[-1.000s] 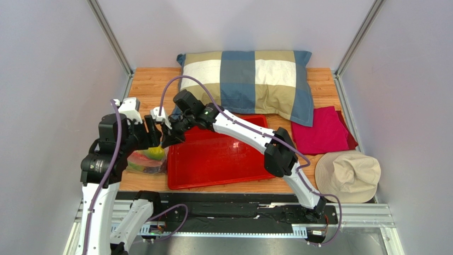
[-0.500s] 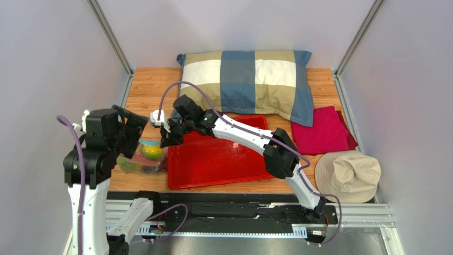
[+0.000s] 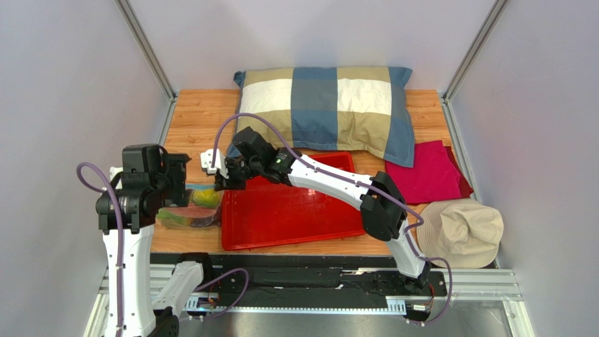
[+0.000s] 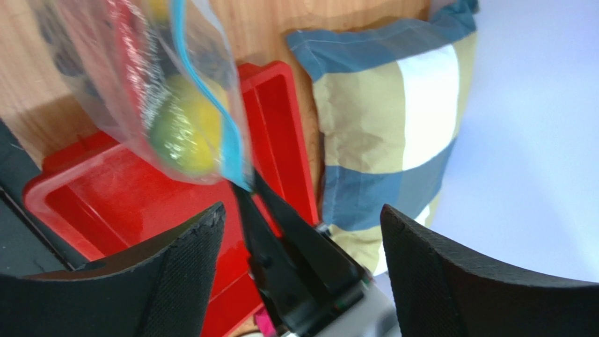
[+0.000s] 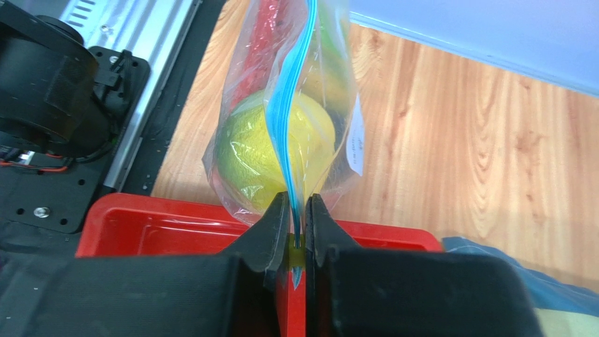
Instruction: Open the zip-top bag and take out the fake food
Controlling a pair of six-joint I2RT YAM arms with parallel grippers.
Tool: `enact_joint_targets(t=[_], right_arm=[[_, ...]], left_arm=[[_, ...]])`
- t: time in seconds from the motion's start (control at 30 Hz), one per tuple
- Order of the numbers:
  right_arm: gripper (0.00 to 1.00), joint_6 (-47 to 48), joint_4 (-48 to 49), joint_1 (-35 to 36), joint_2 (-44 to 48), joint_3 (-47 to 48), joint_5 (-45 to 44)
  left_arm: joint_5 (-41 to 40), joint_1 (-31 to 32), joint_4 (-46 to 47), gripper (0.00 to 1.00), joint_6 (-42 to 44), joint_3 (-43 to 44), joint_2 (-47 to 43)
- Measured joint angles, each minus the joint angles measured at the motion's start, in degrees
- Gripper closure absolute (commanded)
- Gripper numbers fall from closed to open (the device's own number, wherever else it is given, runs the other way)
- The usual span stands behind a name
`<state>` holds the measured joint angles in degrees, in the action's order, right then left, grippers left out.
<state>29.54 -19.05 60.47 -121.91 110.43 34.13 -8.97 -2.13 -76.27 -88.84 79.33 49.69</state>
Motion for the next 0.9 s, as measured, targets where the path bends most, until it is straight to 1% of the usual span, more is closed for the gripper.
enact_joint_targets(t=[0.07,0.1,0.2,0.3,0.37,0.43,0.47,0.5,0.53,0.6,0.63,0.67,0.7,0.77,0.8,0.87,0.9], right_arm=[[0.98,0.74,0.26,0.02,0.31,-0.33,-0.66],[0.98,0.96,0.50,0.04,0.42,-0.55,-0.90],[0.98,1.95,0.68,0.13,0.48,-0.94,-1.40],[0.98,3.43,0.72,0.22,0.48,-0.96,-2.36],[0.97,4.61,0.70,0.28,0.48,-0.96,-2.75],[0.97,5.60,0.70,0.37,0.48,-0.96,-3.13],[0.96,6.21,0.63,0.44,0.48,-0.96,-3.28],[0.96,6.67,0.52,0.48,0.48,-0.96,-3.45],[0.94,7.13,0.42,0.48,0.48,-0.94,-3.65],[0.92,7.76,-0.04,0.50,0.48,-0.72,-3.78],[0.87,7.87,-0.31,0.52,0.48,-0.55,-3.85],[0.84,7.87,-0.52,0.52,0.48,-0.37,-3.91],[0.76,7.87,-0.87,0.55,0.48,-0.13,-4.02],[0.63,7.69,-1.36,0.55,0.48,0.39,-4.24],[0.54,7.28,-1.40,0.55,0.48,0.63,-4.28],[0.47,6.08,-1.07,0.50,0.50,1.07,-4.42],[0.45,4.72,-0.72,0.33,0.61,1.07,-4.52]], left_arm=[[-0.37,-0.20,-0.26,0.21,-1.05,-3.13,-1.16],[-0.52,-0.24,-0.48,0.24,-1.44,-4.66,-1.31],[-0.87,-0.44,-1.09,0.24,-2.40,-8.72,-0.46],[-1.36,-0.66,-1.49,0.23,-2.40,-9.46,1.42],[-1.60,-0.66,-1.36,0.30,-2.34,-9.49,2.89],[-2.01,-0.70,-1.16,0.38,-2.14,-9.49,3.67],[-2.29,-0.72,-1.09,0.47,-2.12,-9.51,3.78],[-2.64,-0.81,-1.09,0.66,-1.90,-9.53,3.78],[-2.93,-1.03,-1.11,0.74,-1.66,-9.53,3.69],[-3.26,-1.38,-1.09,0.85,-1.05,-9.53,3.56],[-3.39,-1.46,-1.05,0.91,-1.03,-9.55,3.54],[-3.37,-1.51,-1.03,0.97,-0.66,-9.55,3.54],[-3.30,-1.53,-1.05,1.00,-0.46,-9.55,3.56],[-3.30,-1.66,-1.07,1.00,0.07,-9.55,3.58],[-3.28,-1.70,-1.07,1.00,0.31,-9.55,3.58],[-3.13,-1.70,-1.07,1.00,0.61,-9.55,3.50],[-3.13,-1.70,-1.07,1.00,0.70,-9.55,3.32]])
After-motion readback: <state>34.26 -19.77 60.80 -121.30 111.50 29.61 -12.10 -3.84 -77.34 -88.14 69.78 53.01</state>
